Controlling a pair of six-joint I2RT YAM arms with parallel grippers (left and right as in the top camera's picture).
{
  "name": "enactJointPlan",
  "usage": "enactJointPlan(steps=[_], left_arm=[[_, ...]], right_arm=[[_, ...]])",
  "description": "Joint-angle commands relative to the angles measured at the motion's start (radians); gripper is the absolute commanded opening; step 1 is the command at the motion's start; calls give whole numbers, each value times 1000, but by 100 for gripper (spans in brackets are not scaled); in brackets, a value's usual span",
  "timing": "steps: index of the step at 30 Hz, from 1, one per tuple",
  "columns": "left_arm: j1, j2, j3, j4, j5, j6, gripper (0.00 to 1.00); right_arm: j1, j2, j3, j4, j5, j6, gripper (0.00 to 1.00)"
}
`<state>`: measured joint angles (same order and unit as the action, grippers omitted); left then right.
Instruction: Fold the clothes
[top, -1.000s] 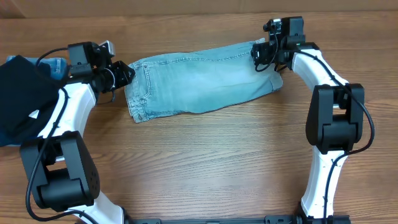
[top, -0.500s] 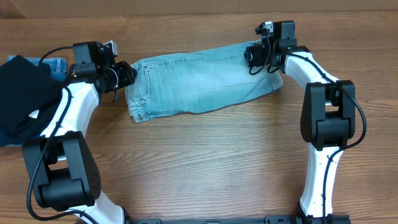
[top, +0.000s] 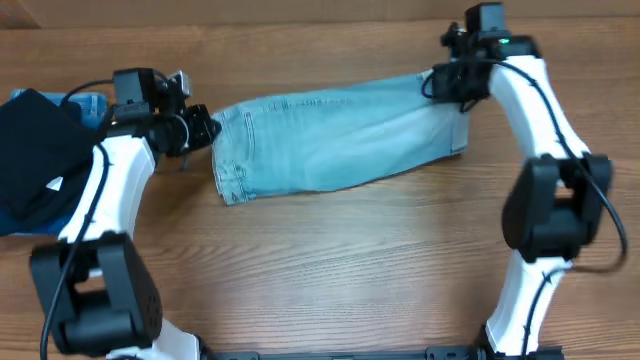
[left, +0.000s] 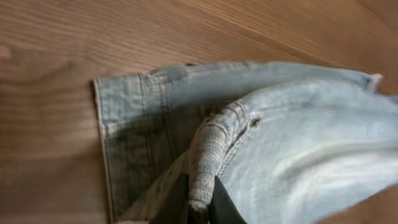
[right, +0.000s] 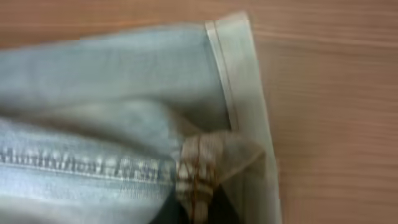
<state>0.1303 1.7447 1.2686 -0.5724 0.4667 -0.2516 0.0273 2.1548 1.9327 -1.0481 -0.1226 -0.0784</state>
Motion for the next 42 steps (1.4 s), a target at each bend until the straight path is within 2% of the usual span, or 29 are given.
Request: enactJointPlan(steps=[1, 2, 4, 6, 7, 9, 12, 13, 14, 15, 16, 17, 18, 19, 21, 23, 24, 25, 28, 32, 34, 36, 42], left_arm=[[-6, -138, 18, -131, 62, 26, 4], [-6, -161, 18, -171, 100, 34, 4], [-6, -194, 18, -272, 190, 35, 4], [-6, -196, 18, -388, 219, 35, 4], [-6, -195, 18, -493, 202, 35, 4], [-6, -195, 18, -650, 152, 35, 6], [-6, -195, 18, -840, 64, 69, 19], [-6, -195, 18, -864, 57, 82, 23], [-6, -195, 18, -902, 37, 105, 39], [-6, -195, 18, -926, 0, 115, 59], [-6, -195, 18, -937, -26, 126, 75], [-6, -196, 18, -939, -42, 136, 82], [-6, -195, 18, -935, -53, 153, 85], [-6, -195, 18, -917, -51, 176, 86], [-6, -195, 18, -881, -51, 196, 86], [-6, -195, 18, -798, -53, 196, 82], [-6, -195, 18, -715, -63, 192, 75], [-6, -195, 18, -662, -84, 168, 75], [-5, -195, 18, -496, -275, -54, 81], [-4, -172, 18, -346, -354, -207, 89], [-3, -95, 18, -307, -338, -209, 90], [1, 63, 18, -237, -278, -173, 91], [8, 270, 18, -64, -229, -80, 90]], right_arm=[[-14, -138, 40, -188, 32, 5, 6], [-14, -151, 40, -268, 32, 5, 10], [-14, -157, 40, -446, 32, 5, 24], [-14, -156, 37, -573, 27, 5, 26], [-14, -157, 34, -647, 10, 7, 29], [-14, -158, 30, -646, -15, 54, 33], [-15, -158, 30, -646, 4, 52, 49], [-16, -158, 30, -646, 24, 52, 49], [-17, -158, 30, -646, 60, 53, 50], [-17, -158, 30, -646, 105, 53, 58], [-17, -158, 30, -645, 129, 53, 62], [-17, -158, 30, -640, 138, 53, 63], [-17, -158, 30, -629, 141, 53, 64], [-16, -158, 30, -609, 141, 53, 69], [-16, -158, 30, -569, 140, 53, 72], [-16, -158, 30, -528, 140, 53, 72], [-16, -158, 30, -501, 139, 53, 72], [-16, -158, 30, -484, 135, 53, 72], [-16, -158, 30, -449, 137, 53, 75], [-16, -157, 30, -441, 136, 53, 78], [-16, -157, 30, -443, 136, 53, 78], [-16, -157, 30, -452, 135, 53, 79], [-16, -157, 30, -457, 136, 53, 79]])
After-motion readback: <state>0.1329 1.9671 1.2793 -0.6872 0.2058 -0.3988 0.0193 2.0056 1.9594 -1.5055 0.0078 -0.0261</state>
